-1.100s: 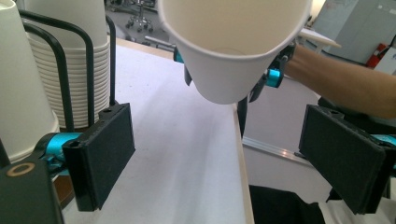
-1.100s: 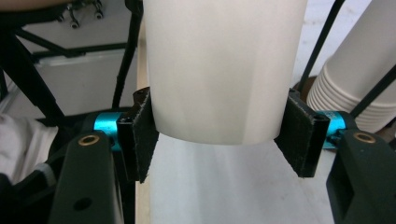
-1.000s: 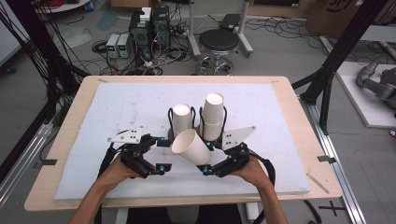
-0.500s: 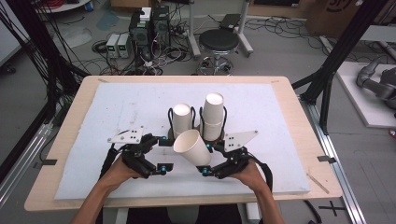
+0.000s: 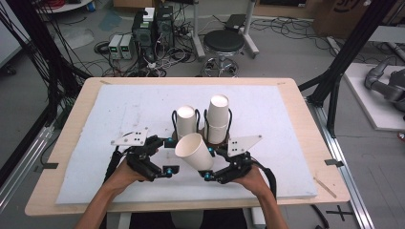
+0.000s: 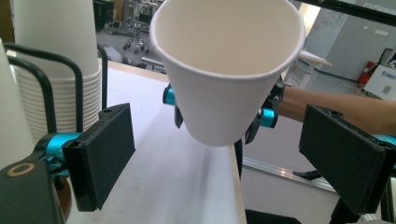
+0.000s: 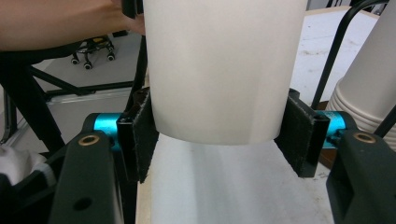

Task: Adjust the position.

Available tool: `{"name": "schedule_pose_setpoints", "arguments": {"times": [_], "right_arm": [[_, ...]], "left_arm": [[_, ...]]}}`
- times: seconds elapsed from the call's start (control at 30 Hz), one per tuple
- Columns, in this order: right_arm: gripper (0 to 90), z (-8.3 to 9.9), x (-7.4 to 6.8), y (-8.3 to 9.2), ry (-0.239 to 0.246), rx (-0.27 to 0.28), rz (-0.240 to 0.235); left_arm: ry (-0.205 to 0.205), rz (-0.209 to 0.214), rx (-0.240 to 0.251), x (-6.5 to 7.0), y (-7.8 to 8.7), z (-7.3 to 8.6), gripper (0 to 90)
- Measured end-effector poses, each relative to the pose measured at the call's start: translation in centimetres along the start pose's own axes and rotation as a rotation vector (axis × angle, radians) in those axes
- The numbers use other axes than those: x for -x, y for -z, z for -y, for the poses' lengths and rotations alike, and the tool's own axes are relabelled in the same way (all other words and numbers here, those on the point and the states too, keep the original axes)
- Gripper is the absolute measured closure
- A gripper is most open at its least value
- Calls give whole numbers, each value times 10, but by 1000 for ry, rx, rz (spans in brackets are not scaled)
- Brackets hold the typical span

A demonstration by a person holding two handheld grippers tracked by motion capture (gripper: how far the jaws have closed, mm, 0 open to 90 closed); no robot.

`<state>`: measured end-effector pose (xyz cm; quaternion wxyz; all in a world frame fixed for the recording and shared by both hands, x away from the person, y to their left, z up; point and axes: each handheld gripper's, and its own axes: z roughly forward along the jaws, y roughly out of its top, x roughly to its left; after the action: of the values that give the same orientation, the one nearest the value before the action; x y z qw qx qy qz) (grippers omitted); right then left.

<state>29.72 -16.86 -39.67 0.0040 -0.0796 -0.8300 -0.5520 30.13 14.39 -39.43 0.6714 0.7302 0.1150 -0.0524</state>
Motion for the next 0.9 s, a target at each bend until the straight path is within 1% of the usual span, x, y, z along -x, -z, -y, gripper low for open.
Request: {"name": "schedule_pose_setpoints", "arguments": {"times": [0.2,0.33,0.47,0.57,0.7,0.77,0.9], "right_arm": [[370,0,0,-2,2,0,-7],[370,0,0,-3,-2,1,-12],[370,0,0,-3,6,3,-12],[370,-1,-1,-4,7,4,-17],[370,-1,-1,-5,8,3,-24],[370,-1,-1,-6,6,1,-27],[370,-1,-1,-7,7,0,-29]], "left_arm": [[-3,25,28,0,-11,-6,103],[-12,40,30,1,-20,-10,102],[-7,43,30,0,-26,-11,94],[11,44,37,0,-29,-11,72],[6,40,37,-1,-33,-12,72],[3,43,44,-1,-34,-13,72],[1,44,37,-1,-37,-14,72]]}}
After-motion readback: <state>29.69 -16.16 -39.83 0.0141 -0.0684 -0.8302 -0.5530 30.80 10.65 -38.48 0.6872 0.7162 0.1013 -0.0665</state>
